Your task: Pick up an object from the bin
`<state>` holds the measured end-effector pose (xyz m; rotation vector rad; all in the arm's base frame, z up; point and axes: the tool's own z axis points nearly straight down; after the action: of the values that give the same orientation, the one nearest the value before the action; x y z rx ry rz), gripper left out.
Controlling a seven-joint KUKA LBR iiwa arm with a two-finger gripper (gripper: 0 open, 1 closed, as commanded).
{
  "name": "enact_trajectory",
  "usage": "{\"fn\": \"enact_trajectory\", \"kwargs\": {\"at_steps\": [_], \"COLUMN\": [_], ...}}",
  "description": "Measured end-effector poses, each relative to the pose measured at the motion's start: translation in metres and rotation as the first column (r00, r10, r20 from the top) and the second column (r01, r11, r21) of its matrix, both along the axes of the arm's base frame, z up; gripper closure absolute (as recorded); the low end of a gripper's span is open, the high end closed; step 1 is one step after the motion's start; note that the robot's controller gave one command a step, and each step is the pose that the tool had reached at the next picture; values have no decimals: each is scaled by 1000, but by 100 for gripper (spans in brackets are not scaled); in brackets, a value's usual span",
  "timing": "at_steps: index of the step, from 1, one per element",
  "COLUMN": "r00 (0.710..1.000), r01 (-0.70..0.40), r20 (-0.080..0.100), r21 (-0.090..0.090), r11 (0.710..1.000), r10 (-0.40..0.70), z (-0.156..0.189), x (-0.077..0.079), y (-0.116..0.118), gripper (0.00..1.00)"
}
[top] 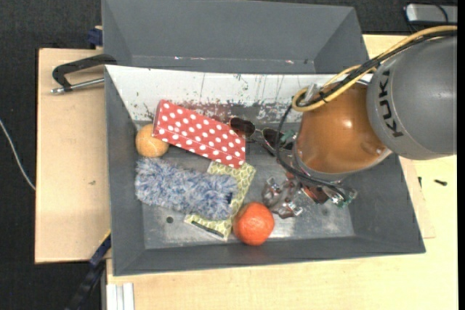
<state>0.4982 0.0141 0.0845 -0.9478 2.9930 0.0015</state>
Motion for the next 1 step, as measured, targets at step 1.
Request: {"fn": "enact_trajectory", "kwargs": {"at_steps": [1], "r00": [994], "r01": [110], "r20": [8], "r21": [5], "r11": [994], "r10": [-111], "z": [52], "x": [23], "y": [71], "gripper": [0]}}
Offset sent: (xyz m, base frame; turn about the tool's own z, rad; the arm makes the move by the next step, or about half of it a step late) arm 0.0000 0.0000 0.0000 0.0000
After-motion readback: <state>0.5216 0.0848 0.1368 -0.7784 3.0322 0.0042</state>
